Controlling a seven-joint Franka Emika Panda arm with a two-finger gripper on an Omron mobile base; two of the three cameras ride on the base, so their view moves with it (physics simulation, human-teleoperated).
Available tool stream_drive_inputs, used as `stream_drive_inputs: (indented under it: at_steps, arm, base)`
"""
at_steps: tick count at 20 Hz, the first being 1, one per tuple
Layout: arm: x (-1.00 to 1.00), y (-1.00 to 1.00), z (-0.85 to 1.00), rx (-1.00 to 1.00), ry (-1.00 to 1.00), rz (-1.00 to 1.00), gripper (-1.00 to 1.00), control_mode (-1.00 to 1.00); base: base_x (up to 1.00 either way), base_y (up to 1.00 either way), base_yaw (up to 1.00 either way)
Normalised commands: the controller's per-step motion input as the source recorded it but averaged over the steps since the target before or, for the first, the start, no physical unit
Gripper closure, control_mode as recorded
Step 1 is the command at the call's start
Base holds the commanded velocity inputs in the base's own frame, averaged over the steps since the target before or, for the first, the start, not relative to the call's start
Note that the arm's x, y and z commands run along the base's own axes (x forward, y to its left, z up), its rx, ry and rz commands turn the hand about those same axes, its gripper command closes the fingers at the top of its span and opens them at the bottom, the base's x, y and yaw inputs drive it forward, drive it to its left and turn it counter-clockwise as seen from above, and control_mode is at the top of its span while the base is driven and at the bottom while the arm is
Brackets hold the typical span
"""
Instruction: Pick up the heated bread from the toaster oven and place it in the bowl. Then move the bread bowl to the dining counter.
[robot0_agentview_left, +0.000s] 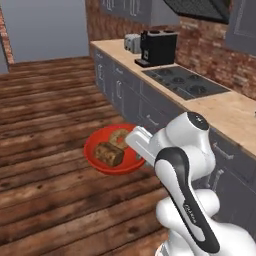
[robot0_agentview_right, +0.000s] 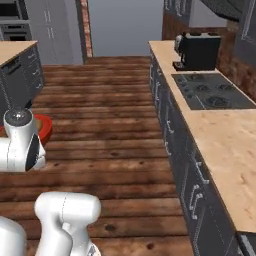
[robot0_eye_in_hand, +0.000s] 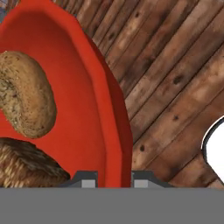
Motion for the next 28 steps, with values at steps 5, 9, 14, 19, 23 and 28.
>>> stream_drive_inputs:
  at_steps: [5, 9, 14, 19, 23, 28]
  arm:
    - [0.0, 0.0, 0.0, 0.0, 0.0, 0.0, 1.0, 1.0]
    - [0.0, 0.0, 0.0, 0.0, 0.0, 0.0, 1.0, 1.0]
    - [0.0, 0.0, 0.0, 0.0, 0.0, 0.0, 1.0, 1.0]
    - [0.0, 0.0, 0.0, 0.0, 0.0, 0.0, 1.0, 1.0]
    - [0.0, 0.0, 0.0, 0.0, 0.0, 0.0, 1.0, 1.0]
    - [0.0, 0.0, 0.0, 0.0, 0.0, 0.0, 1.0, 1.0]
  base:
    - [1.0, 0.93, 0.43]
    - [1.0, 0.81, 0.28]
    - [1.0, 0.4, 0.11]
    - [1.0, 0.27, 0.51]
    - [1.0, -0.01, 0.43]
    - [1.0, -0.12, 0.28]
